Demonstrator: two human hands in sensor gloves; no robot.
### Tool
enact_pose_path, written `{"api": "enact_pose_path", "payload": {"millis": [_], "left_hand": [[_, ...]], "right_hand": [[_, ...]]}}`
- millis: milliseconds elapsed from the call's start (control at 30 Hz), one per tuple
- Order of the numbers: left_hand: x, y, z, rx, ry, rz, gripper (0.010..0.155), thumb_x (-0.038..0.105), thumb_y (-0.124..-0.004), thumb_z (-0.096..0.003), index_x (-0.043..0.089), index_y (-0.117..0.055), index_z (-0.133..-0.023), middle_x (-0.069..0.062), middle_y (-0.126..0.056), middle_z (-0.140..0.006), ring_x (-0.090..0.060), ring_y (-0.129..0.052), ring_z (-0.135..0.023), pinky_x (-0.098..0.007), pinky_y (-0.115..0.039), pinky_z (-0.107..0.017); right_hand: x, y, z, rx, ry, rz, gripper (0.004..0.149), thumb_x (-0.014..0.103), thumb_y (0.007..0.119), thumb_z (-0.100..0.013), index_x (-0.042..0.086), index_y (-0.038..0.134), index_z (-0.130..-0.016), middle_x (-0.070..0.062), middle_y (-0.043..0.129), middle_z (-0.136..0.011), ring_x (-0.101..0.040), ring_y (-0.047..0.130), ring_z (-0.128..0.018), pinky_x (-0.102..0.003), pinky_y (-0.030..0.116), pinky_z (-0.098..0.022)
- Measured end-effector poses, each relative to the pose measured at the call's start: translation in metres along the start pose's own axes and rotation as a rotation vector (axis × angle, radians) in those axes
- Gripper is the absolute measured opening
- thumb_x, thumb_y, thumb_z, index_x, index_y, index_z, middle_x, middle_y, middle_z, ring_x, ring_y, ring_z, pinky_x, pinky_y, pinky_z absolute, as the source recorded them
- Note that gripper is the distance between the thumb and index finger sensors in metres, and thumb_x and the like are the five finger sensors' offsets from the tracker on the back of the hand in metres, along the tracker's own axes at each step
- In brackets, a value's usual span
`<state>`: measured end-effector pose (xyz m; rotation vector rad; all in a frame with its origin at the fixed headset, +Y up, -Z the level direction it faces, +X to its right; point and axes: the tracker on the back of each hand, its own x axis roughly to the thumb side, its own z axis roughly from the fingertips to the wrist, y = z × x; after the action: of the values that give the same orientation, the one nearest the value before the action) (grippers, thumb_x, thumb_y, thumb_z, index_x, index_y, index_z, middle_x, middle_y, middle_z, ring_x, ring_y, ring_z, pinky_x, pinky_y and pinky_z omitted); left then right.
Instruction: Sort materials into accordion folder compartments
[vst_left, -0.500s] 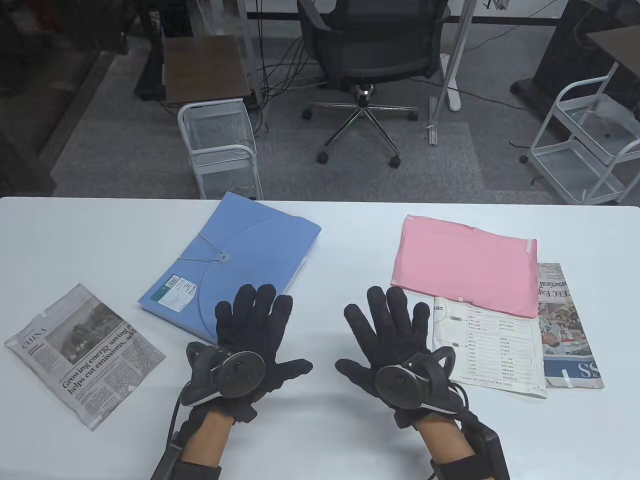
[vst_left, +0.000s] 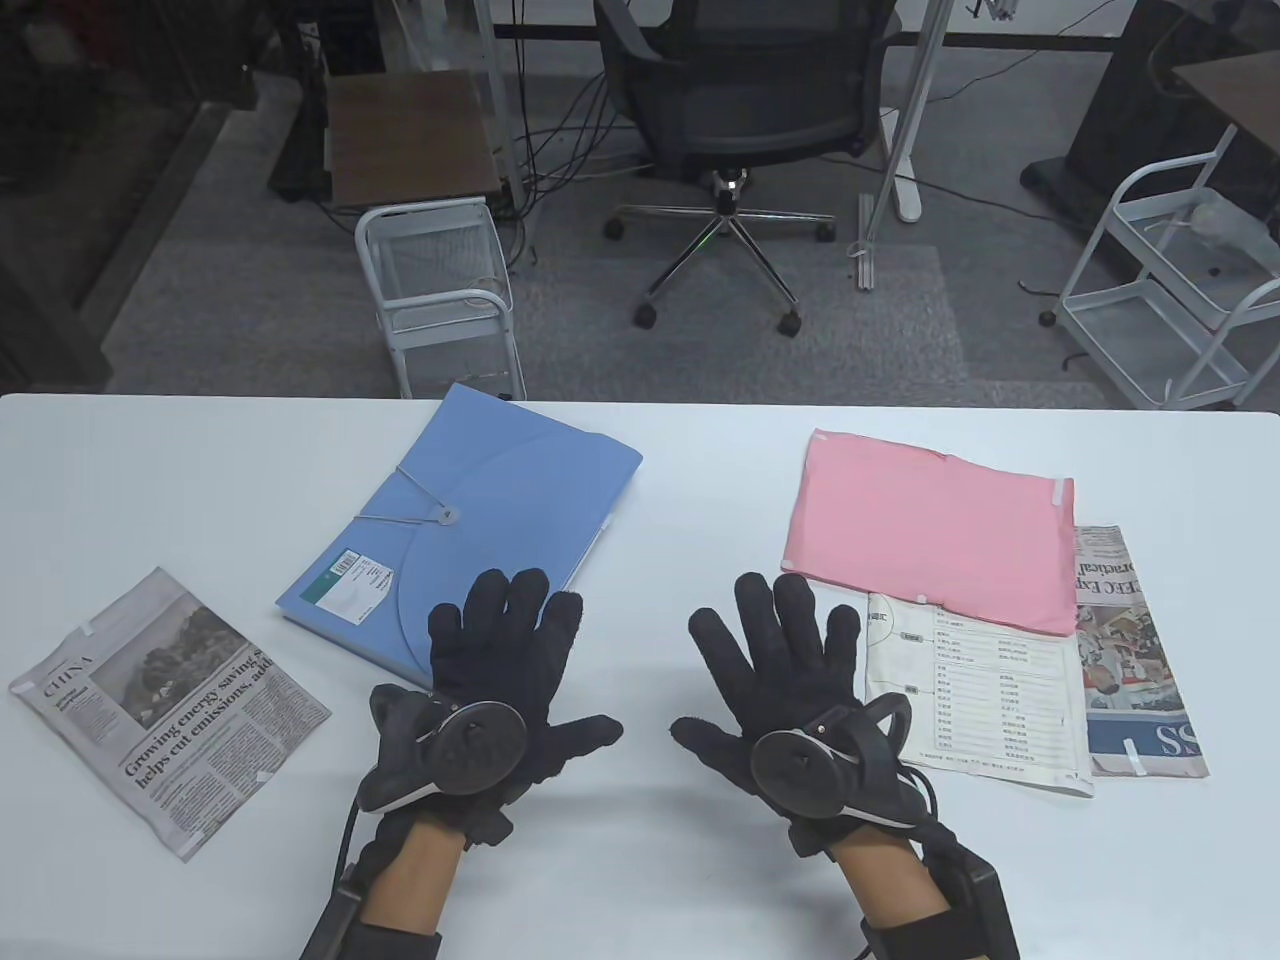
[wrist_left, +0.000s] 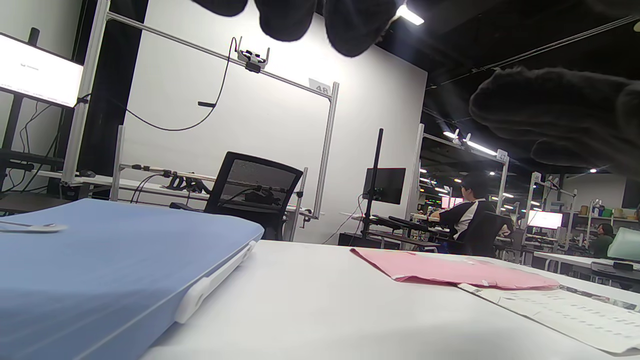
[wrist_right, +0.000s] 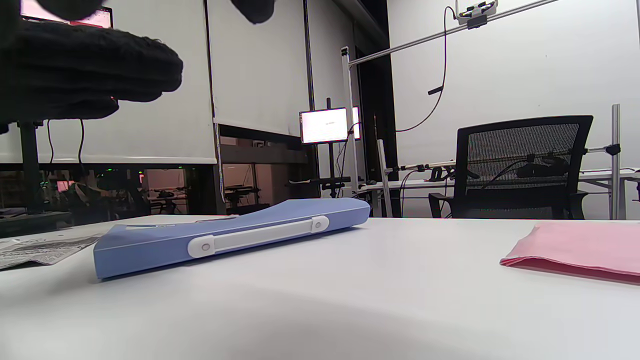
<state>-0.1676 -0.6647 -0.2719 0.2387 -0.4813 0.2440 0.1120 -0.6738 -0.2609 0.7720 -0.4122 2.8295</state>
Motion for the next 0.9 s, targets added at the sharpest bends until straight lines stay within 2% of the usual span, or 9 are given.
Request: {"api": "enact_pose_path", "payload": {"millis": [200, 367, 433, 533, 633, 700, 767, 833, 900], "left_hand": [[-0.012, -0.011, -0.002, -0.047, 0.053, 0.017, 0.106, 0.089, -0.047, -0.0509, 0.016, -0.038, -0.127, -0.022, -0.024, -0.132, -0.053, -0.020, -0.116, -0.078, -0.024, -0.070], [-0.046, -0.024, -0.017, -0.134, 0.186, -0.001, 0.100, 0.084, -0.048, -0.0528, 0.015, -0.046, -0.125, -0.023, -0.033, -0.131, -0.053, -0.027, -0.116, -0.077, -0.028, -0.071], [-0.067, -0.029, -0.026, -0.247, 0.251, -0.078, 0.098, 0.083, -0.044, -0.0537, 0.015, -0.045, -0.125, -0.023, -0.031, -0.131, -0.053, -0.025, -0.115, -0.076, -0.026, -0.071], [-0.102, -0.031, -0.038, -0.336, 0.360, -0.189, 0.096, 0.081, -0.044, -0.0541, 0.016, -0.044, -0.125, -0.024, -0.033, -0.130, -0.054, -0.028, -0.115, -0.075, -0.028, -0.071], [-0.145, -0.034, -0.050, -0.419, 0.472, -0.248, 0.093, 0.077, -0.048, -0.0563, 0.016, -0.035, -0.126, -0.025, -0.030, -0.129, -0.054, -0.029, -0.114, -0.075, -0.031, -0.072], [-0.174, -0.036, -0.054, -0.500, 0.556, -0.258, 0.094, 0.079, -0.043, -0.0556, 0.022, -0.019, -0.126, -0.026, -0.015, -0.128, -0.055, -0.024, -0.114, -0.075, -0.030, -0.072], [-0.199, -0.039, -0.056, -0.522, 0.662, -0.301, 0.095, 0.076, -0.055, -0.0561, 0.018, -0.024, -0.125, -0.031, -0.024, -0.127, -0.058, -0.032, -0.112, -0.075, -0.033, -0.072], [-0.220, -0.045, -0.055, -0.672, 0.730, -0.309, 0.106, 0.079, -0.057, -0.0545, 0.013, -0.009, -0.122, -0.036, -0.019, -0.124, -0.060, -0.030, -0.112, -0.076, -0.032, -0.072], [-0.234, -0.047, -0.053, -0.724, 0.807, -0.228, 0.113, 0.081, -0.059, -0.0524, 0.003, -0.012, -0.120, -0.035, -0.041, -0.123, -0.058, -0.053, -0.108, -0.075, -0.042, -0.072]], "right_hand": [[-0.004, 0.002, 0.001, 0.010, 0.018, -0.013, 0.083, 0.076, 0.050, -0.055, 0.026, 0.033, -0.119, -0.024, 0.019, -0.125, -0.057, 0.016, -0.110, -0.086, 0.023, -0.065], [-0.012, 0.006, 0.002, 0.024, 0.045, -0.052, 0.083, 0.076, 0.050, -0.055, 0.026, 0.034, -0.118, -0.025, 0.021, -0.125, -0.057, 0.018, -0.110, -0.086, 0.024, -0.065], [-0.016, 0.009, 0.002, 0.038, 0.056, -0.059, 0.083, 0.075, 0.050, -0.055, 0.025, 0.034, -0.118, -0.025, 0.022, -0.125, -0.057, 0.018, -0.110, -0.085, 0.024, -0.065], [-0.021, 0.011, 0.004, 0.040, 0.078, -0.078, 0.083, 0.075, 0.051, -0.054, 0.025, 0.034, -0.118, -0.025, 0.023, -0.125, -0.057, 0.019, -0.110, -0.085, 0.024, -0.065], [-0.023, 0.013, 0.005, 0.051, 0.090, -0.074, 0.083, 0.075, 0.051, -0.054, 0.025, 0.034, -0.118, -0.025, 0.024, -0.125, -0.057, 0.022, -0.110, -0.085, 0.024, -0.065], [-0.025, 0.015, 0.003, 0.059, 0.099, -0.078, 0.083, 0.075, 0.051, -0.054, 0.025, 0.034, -0.118, -0.025, 0.024, -0.125, -0.057, 0.022, -0.110, -0.085, 0.024, -0.065], [-0.026, 0.015, 0.003, 0.058, 0.104, -0.080, 0.083, 0.075, 0.051, -0.054, 0.025, 0.034, -0.118, -0.025, 0.025, -0.125, -0.057, 0.022, -0.110, -0.085, 0.024, -0.065], [-0.027, 0.016, 0.003, 0.060, 0.109, -0.086, 0.083, 0.075, 0.051, -0.054, 0.025, 0.034, -0.118, -0.025, 0.025, -0.125, -0.057, 0.023, -0.110, -0.085, 0.024, -0.065], [-0.029, 0.017, 0.002, 0.064, 0.114, -0.086, 0.083, 0.075, 0.051, -0.054, 0.025, 0.034, -0.118, -0.025, 0.025, -0.125, -0.057, 0.022, -0.110, -0.085, 0.024, -0.065]]}}
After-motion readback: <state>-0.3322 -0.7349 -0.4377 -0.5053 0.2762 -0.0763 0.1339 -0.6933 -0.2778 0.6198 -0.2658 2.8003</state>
